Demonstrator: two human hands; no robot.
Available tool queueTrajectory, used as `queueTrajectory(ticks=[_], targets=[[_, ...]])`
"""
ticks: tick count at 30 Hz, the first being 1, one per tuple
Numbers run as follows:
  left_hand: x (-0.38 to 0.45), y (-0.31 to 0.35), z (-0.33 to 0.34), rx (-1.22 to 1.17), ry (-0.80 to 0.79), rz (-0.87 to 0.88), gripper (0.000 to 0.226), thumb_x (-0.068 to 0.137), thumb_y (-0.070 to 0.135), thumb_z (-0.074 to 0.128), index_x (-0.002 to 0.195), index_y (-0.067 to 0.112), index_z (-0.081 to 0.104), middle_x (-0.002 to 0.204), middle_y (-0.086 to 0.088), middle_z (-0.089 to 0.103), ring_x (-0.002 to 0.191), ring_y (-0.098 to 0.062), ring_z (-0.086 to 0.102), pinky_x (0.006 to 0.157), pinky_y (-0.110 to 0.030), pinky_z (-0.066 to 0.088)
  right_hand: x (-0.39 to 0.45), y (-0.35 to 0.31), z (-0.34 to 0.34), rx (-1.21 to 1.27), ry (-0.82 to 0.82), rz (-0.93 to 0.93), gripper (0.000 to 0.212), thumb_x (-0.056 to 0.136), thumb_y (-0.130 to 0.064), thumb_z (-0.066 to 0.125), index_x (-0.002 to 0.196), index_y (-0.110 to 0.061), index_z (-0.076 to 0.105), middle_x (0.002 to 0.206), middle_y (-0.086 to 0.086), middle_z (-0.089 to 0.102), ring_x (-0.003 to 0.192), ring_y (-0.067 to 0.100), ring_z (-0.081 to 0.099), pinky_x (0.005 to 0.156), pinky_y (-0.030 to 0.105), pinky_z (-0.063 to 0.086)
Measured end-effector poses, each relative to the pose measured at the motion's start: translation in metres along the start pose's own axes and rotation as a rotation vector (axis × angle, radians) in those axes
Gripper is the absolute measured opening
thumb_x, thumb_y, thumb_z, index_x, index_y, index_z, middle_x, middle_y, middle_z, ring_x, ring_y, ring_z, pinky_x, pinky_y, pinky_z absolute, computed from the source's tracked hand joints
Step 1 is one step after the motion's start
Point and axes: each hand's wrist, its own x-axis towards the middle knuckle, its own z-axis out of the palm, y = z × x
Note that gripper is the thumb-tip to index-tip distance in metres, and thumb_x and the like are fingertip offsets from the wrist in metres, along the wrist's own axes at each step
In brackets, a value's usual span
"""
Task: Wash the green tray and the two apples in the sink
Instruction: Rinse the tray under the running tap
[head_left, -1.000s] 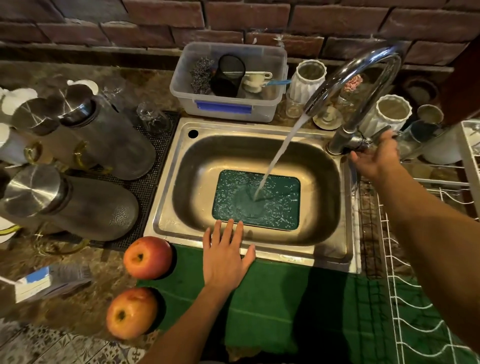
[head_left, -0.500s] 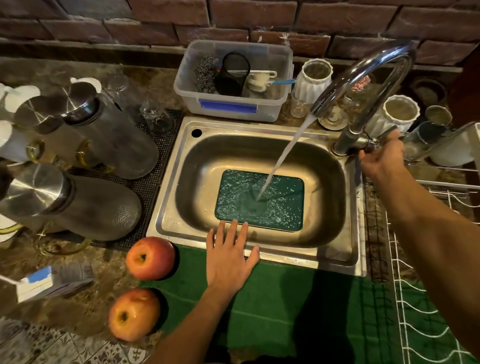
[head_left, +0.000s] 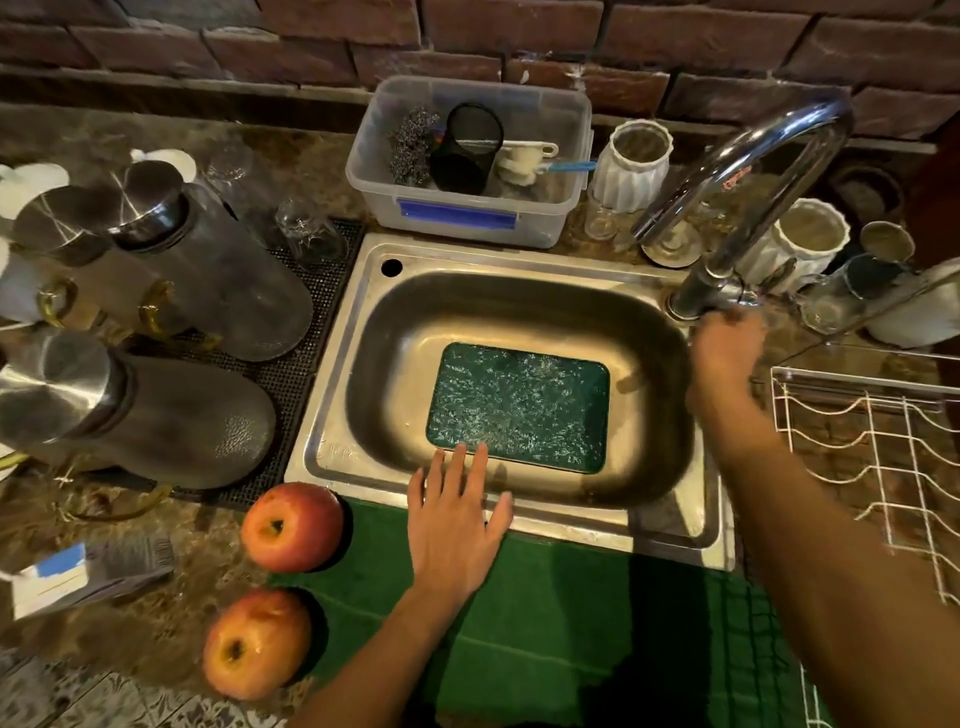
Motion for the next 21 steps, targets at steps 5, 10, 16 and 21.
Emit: queueTrajectory(ticks=[5, 10, 16, 21], targets=[[0.049, -0.006, -0.016, -0.222, 0.127, -0.048, 0.059, 0.093, 0.032, 0.056, 0.147, 0.012, 0.043, 0.146, -0.012, 0.051, 0.14, -0.031, 0.041, 0.112, -0.049, 0.038, -0.034, 0.076, 0.019, -0.142, -0.232, 0.122, 0.037, 0.096, -0.008, 0.048, 0.131, -0.008, 0.056, 0.113, 0.013, 0.061, 0.097, 0.024, 0.056, 0.087, 0.041, 0.048], [0.12, -0.029, -0.011, -0.68, 0.014, -0.383, 0.058, 0.097, 0.016, 0.06, 0.15, 0.004, 0.038, 0.147, -0.016, 0.049, 0.136, -0.031, 0.045, 0.112, -0.04, 0.035, -0.03, 0.121, 0.027, -0.257, -0.357, 0.32, 0.038, 0.095, -0.007, 0.052, 0.133, -0.003, 0.056, 0.113, 0.021, 0.062, 0.093, 0.03, 0.058, 0.085, 0.045, 0.047], [0.17, -0.051, 0.017, -0.828, -0.187, -0.619, 0.054, 0.098, 0.019, 0.059, 0.149, 0.01, 0.044, 0.143, -0.018, 0.056, 0.129, -0.033, 0.053, 0.107, -0.037, 0.042, -0.024, 0.124, 0.04, -0.195, -0.458, 0.478, 0.019, 0.095, -0.007, 0.046, 0.089, -0.01, 0.064, 0.083, 0.013, 0.059, 0.079, 0.024, 0.053, 0.061, 0.029, 0.041], [0.19, -0.056, 0.033, -0.811, -0.176, -0.553, 0.041, 0.098, 0.023, 0.059, 0.137, 0.014, 0.057, 0.132, -0.012, 0.065, 0.118, -0.03, 0.059, 0.09, -0.028, 0.042, -0.019, 0.124, 0.048, -0.013, -0.433, 0.529, 0.018, 0.096, -0.016, 0.053, 0.1, -0.011, 0.069, 0.089, 0.012, 0.068, 0.077, 0.025, 0.062, 0.06, 0.029, 0.048]])
